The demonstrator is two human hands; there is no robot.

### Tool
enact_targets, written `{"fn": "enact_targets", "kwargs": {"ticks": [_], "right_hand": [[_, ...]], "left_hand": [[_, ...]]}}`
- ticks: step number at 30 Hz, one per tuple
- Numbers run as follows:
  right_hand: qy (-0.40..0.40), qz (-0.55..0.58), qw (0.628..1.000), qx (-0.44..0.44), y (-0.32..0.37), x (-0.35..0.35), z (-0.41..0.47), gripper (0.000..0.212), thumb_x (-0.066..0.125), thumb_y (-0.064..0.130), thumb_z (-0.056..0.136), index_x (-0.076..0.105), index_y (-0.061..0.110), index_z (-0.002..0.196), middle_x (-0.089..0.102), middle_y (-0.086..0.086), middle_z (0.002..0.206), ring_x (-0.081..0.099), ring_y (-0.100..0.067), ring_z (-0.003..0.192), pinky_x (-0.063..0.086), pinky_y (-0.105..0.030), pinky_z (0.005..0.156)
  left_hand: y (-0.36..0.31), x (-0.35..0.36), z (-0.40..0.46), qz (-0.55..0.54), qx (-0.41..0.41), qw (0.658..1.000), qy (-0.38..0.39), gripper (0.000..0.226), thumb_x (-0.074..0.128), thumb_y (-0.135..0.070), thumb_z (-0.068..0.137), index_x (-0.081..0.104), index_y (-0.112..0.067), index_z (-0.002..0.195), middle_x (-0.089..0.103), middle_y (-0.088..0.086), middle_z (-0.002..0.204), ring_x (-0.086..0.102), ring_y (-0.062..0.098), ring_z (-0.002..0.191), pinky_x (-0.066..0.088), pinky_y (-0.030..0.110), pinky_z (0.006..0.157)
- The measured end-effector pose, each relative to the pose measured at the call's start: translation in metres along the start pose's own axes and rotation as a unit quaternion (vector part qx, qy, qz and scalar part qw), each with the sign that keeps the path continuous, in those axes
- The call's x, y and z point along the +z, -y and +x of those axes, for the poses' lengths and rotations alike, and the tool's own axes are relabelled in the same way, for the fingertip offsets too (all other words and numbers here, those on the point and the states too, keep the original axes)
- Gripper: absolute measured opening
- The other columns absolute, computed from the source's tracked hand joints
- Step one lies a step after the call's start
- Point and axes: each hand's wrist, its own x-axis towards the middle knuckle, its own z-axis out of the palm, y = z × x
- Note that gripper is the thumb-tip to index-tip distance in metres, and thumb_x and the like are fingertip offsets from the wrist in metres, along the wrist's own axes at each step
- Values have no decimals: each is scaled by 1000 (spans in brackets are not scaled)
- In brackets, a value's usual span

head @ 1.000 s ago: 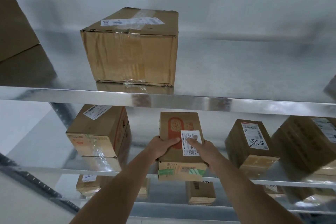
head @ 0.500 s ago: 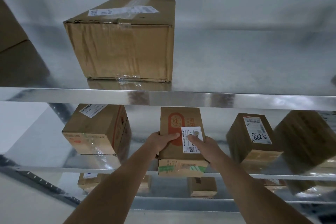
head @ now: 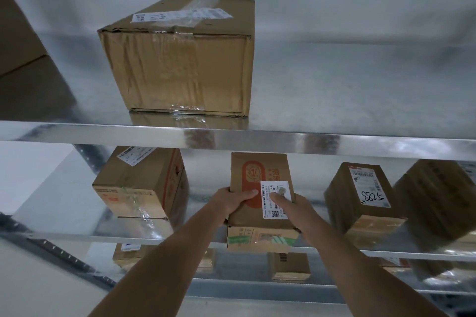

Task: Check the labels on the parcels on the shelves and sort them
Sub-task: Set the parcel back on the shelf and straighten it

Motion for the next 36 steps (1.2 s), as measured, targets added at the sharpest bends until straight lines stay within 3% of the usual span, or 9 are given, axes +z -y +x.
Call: {"fn": "enact_targets", "kwargs": {"ticks": [10, 14, 17, 21, 23, 26, 29, 32, 36], "right_hand": [[-9, 7, 999, 34, 6, 5, -11, 32, 68, 41, 95, 70, 14, 112, 79, -6, 97, 76, -24, 92, 58, -44, 94], [0, 51, 996, 69, 14, 1, -16, 60, 39, 61, 102, 69, 11, 118, 78, -12, 100, 73, -30, 98, 54, -47, 100], [-8, 103, 993, 58, 12, -15, -17, 52, 26, 54, 108, 67, 23, 104, 75, -7, 82, 71, -24, 78, 55, -32, 67], [-12, 64, 998, 12, 22, -27, -20, 42, 43, 45, 106, 45, 22, 141, 69, -3, 104, 74, -20, 76, 55, -20, 54], [-19, 26, 999, 1, 25, -33, -23, 71, 67, 61, 88, 27, 40, 142, 62, 0, 115, 71, -20, 88, 61, -25, 67], [-47, -54, 997, -26, 27, -32, -25, 114, 80, 73, 64, 28, 25, 154, 59, -1, 136, 65, -27, 114, 55, -47, 99], [-93, -132, 986, -31, 26, -23, -23, 116, 75, 86, 52, 41, 24, 143, 62, 6, 127, 61, -26, 117, 52, -48, 101], [-108, -174, 978, -39, 19, -14, -12, 125, 68, 89, 39, 41, 24, 143, 60, 1, 131, 57, -27, 121, 50, -48, 102], [-74, -76, 994, -30, 19, 0, -15, 91, 79, 63, 71, 33, 27, 141, 60, 1, 126, 63, -21, 109, 56, -41, 90]], "left_hand": [[4, 4, -5, -11, 37, 999, -19, 57, 77, -49, 85, 64, -14, 128, 73, 9, 120, 66, 16, 81, 51, 24, 64], [1, -3, -11, 0, 29, 999, -24, 55, 76, -50, 85, 65, -11, 123, 73, 11, 118, 66, 21, 88, 52, 27, 69], [4, -6, -8, -44, 30, 998, -13, 61, 76, -58, 81, 68, -8, 116, 77, 8, 105, 74, 25, 89, 61, 39, 79], [14, 5, -5, -136, 45, 990, 11, 53, 70, -46, 91, 64, -7, 126, 78, 12, 101, 76, 32, 91, 62, 44, 82], [17, 8, -5, -134, 59, 989, -1, 52, 64, -43, 97, 55, -11, 137, 76, 13, 112, 75, 33, 97, 61, 47, 86], [17, 8, -6, -69, 77, 994, -19, 48, 50, -39, 106, 43, -26, 151, 66, 7, 129, 67, 29, 111, 54, 45, 99], [13, 7, -6, -38, 44, 998, -15, 43, 37, -41, 109, 59, -15, 136, 69, 9, 119, 67, 26, 103, 53, 40, 94], [4, 7, -14, -76, -29, 997, -6, 74, 33, -72, 99, 69, -9, 108, 74, 12, 105, 70, 26, 90, 52, 33, 71], [7, -2, -13, -96, -21, 993, 58, 72, 41, -79, 91, 68, -12, 92, 75, 4, 72, 71, 22, 71, 53, 29, 59]]}}
